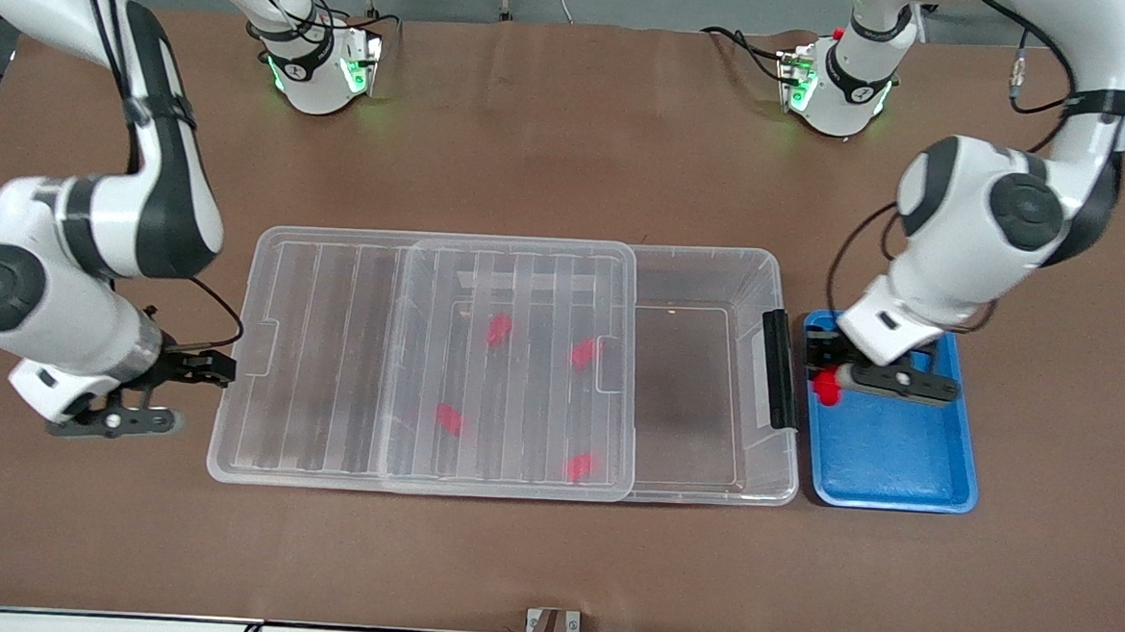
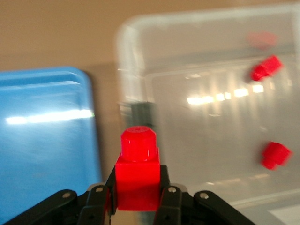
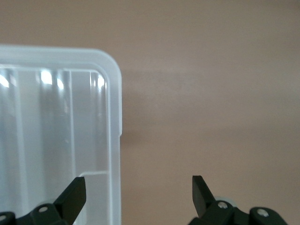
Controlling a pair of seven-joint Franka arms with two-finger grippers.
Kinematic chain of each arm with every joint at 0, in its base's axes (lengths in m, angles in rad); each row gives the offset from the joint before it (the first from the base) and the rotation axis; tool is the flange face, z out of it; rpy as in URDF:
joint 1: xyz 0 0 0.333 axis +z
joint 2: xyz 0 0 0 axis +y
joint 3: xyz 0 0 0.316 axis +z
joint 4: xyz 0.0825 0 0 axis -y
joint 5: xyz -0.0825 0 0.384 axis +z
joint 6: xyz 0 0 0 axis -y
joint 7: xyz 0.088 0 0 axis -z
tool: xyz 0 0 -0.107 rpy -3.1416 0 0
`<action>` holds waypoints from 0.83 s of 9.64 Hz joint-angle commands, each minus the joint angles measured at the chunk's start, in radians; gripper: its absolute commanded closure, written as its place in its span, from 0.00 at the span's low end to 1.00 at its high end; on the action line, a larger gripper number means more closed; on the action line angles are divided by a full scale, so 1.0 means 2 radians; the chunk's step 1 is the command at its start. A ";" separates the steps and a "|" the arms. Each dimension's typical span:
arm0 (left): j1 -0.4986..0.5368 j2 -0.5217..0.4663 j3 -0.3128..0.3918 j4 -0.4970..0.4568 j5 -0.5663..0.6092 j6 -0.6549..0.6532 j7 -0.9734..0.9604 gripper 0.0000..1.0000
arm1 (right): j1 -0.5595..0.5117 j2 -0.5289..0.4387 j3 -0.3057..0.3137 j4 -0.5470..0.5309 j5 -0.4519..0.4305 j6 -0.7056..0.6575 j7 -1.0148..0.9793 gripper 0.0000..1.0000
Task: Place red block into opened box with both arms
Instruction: 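Carry the red block into the open box and release it with the left gripper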
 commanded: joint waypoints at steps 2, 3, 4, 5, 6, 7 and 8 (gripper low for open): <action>-0.012 0.109 -0.057 0.063 0.054 0.004 -0.091 1.00 | -0.030 -0.150 0.000 -0.029 0.031 -0.104 0.033 0.00; -0.019 0.158 -0.066 0.096 0.084 0.004 -0.123 1.00 | -0.035 -0.173 -0.013 -0.037 0.047 -0.125 0.027 0.00; -0.023 0.194 -0.070 0.117 0.115 0.004 -0.148 1.00 | -0.038 -0.189 -0.036 -0.051 0.064 -0.128 -0.009 0.00; -0.024 0.221 -0.075 0.127 0.134 0.004 -0.157 1.00 | -0.039 -0.193 -0.053 -0.058 0.066 -0.128 -0.046 0.00; -0.024 0.245 -0.076 0.137 0.143 0.007 -0.157 1.00 | -0.038 -0.192 -0.055 -0.058 0.066 -0.128 -0.049 0.00; -0.024 0.267 -0.076 0.152 0.145 0.007 -0.157 1.00 | -0.038 -0.193 -0.056 -0.060 0.066 -0.139 -0.050 0.00; -0.030 0.282 -0.076 0.156 0.153 0.008 -0.157 1.00 | -0.039 -0.193 -0.057 -0.060 0.066 -0.143 -0.050 0.00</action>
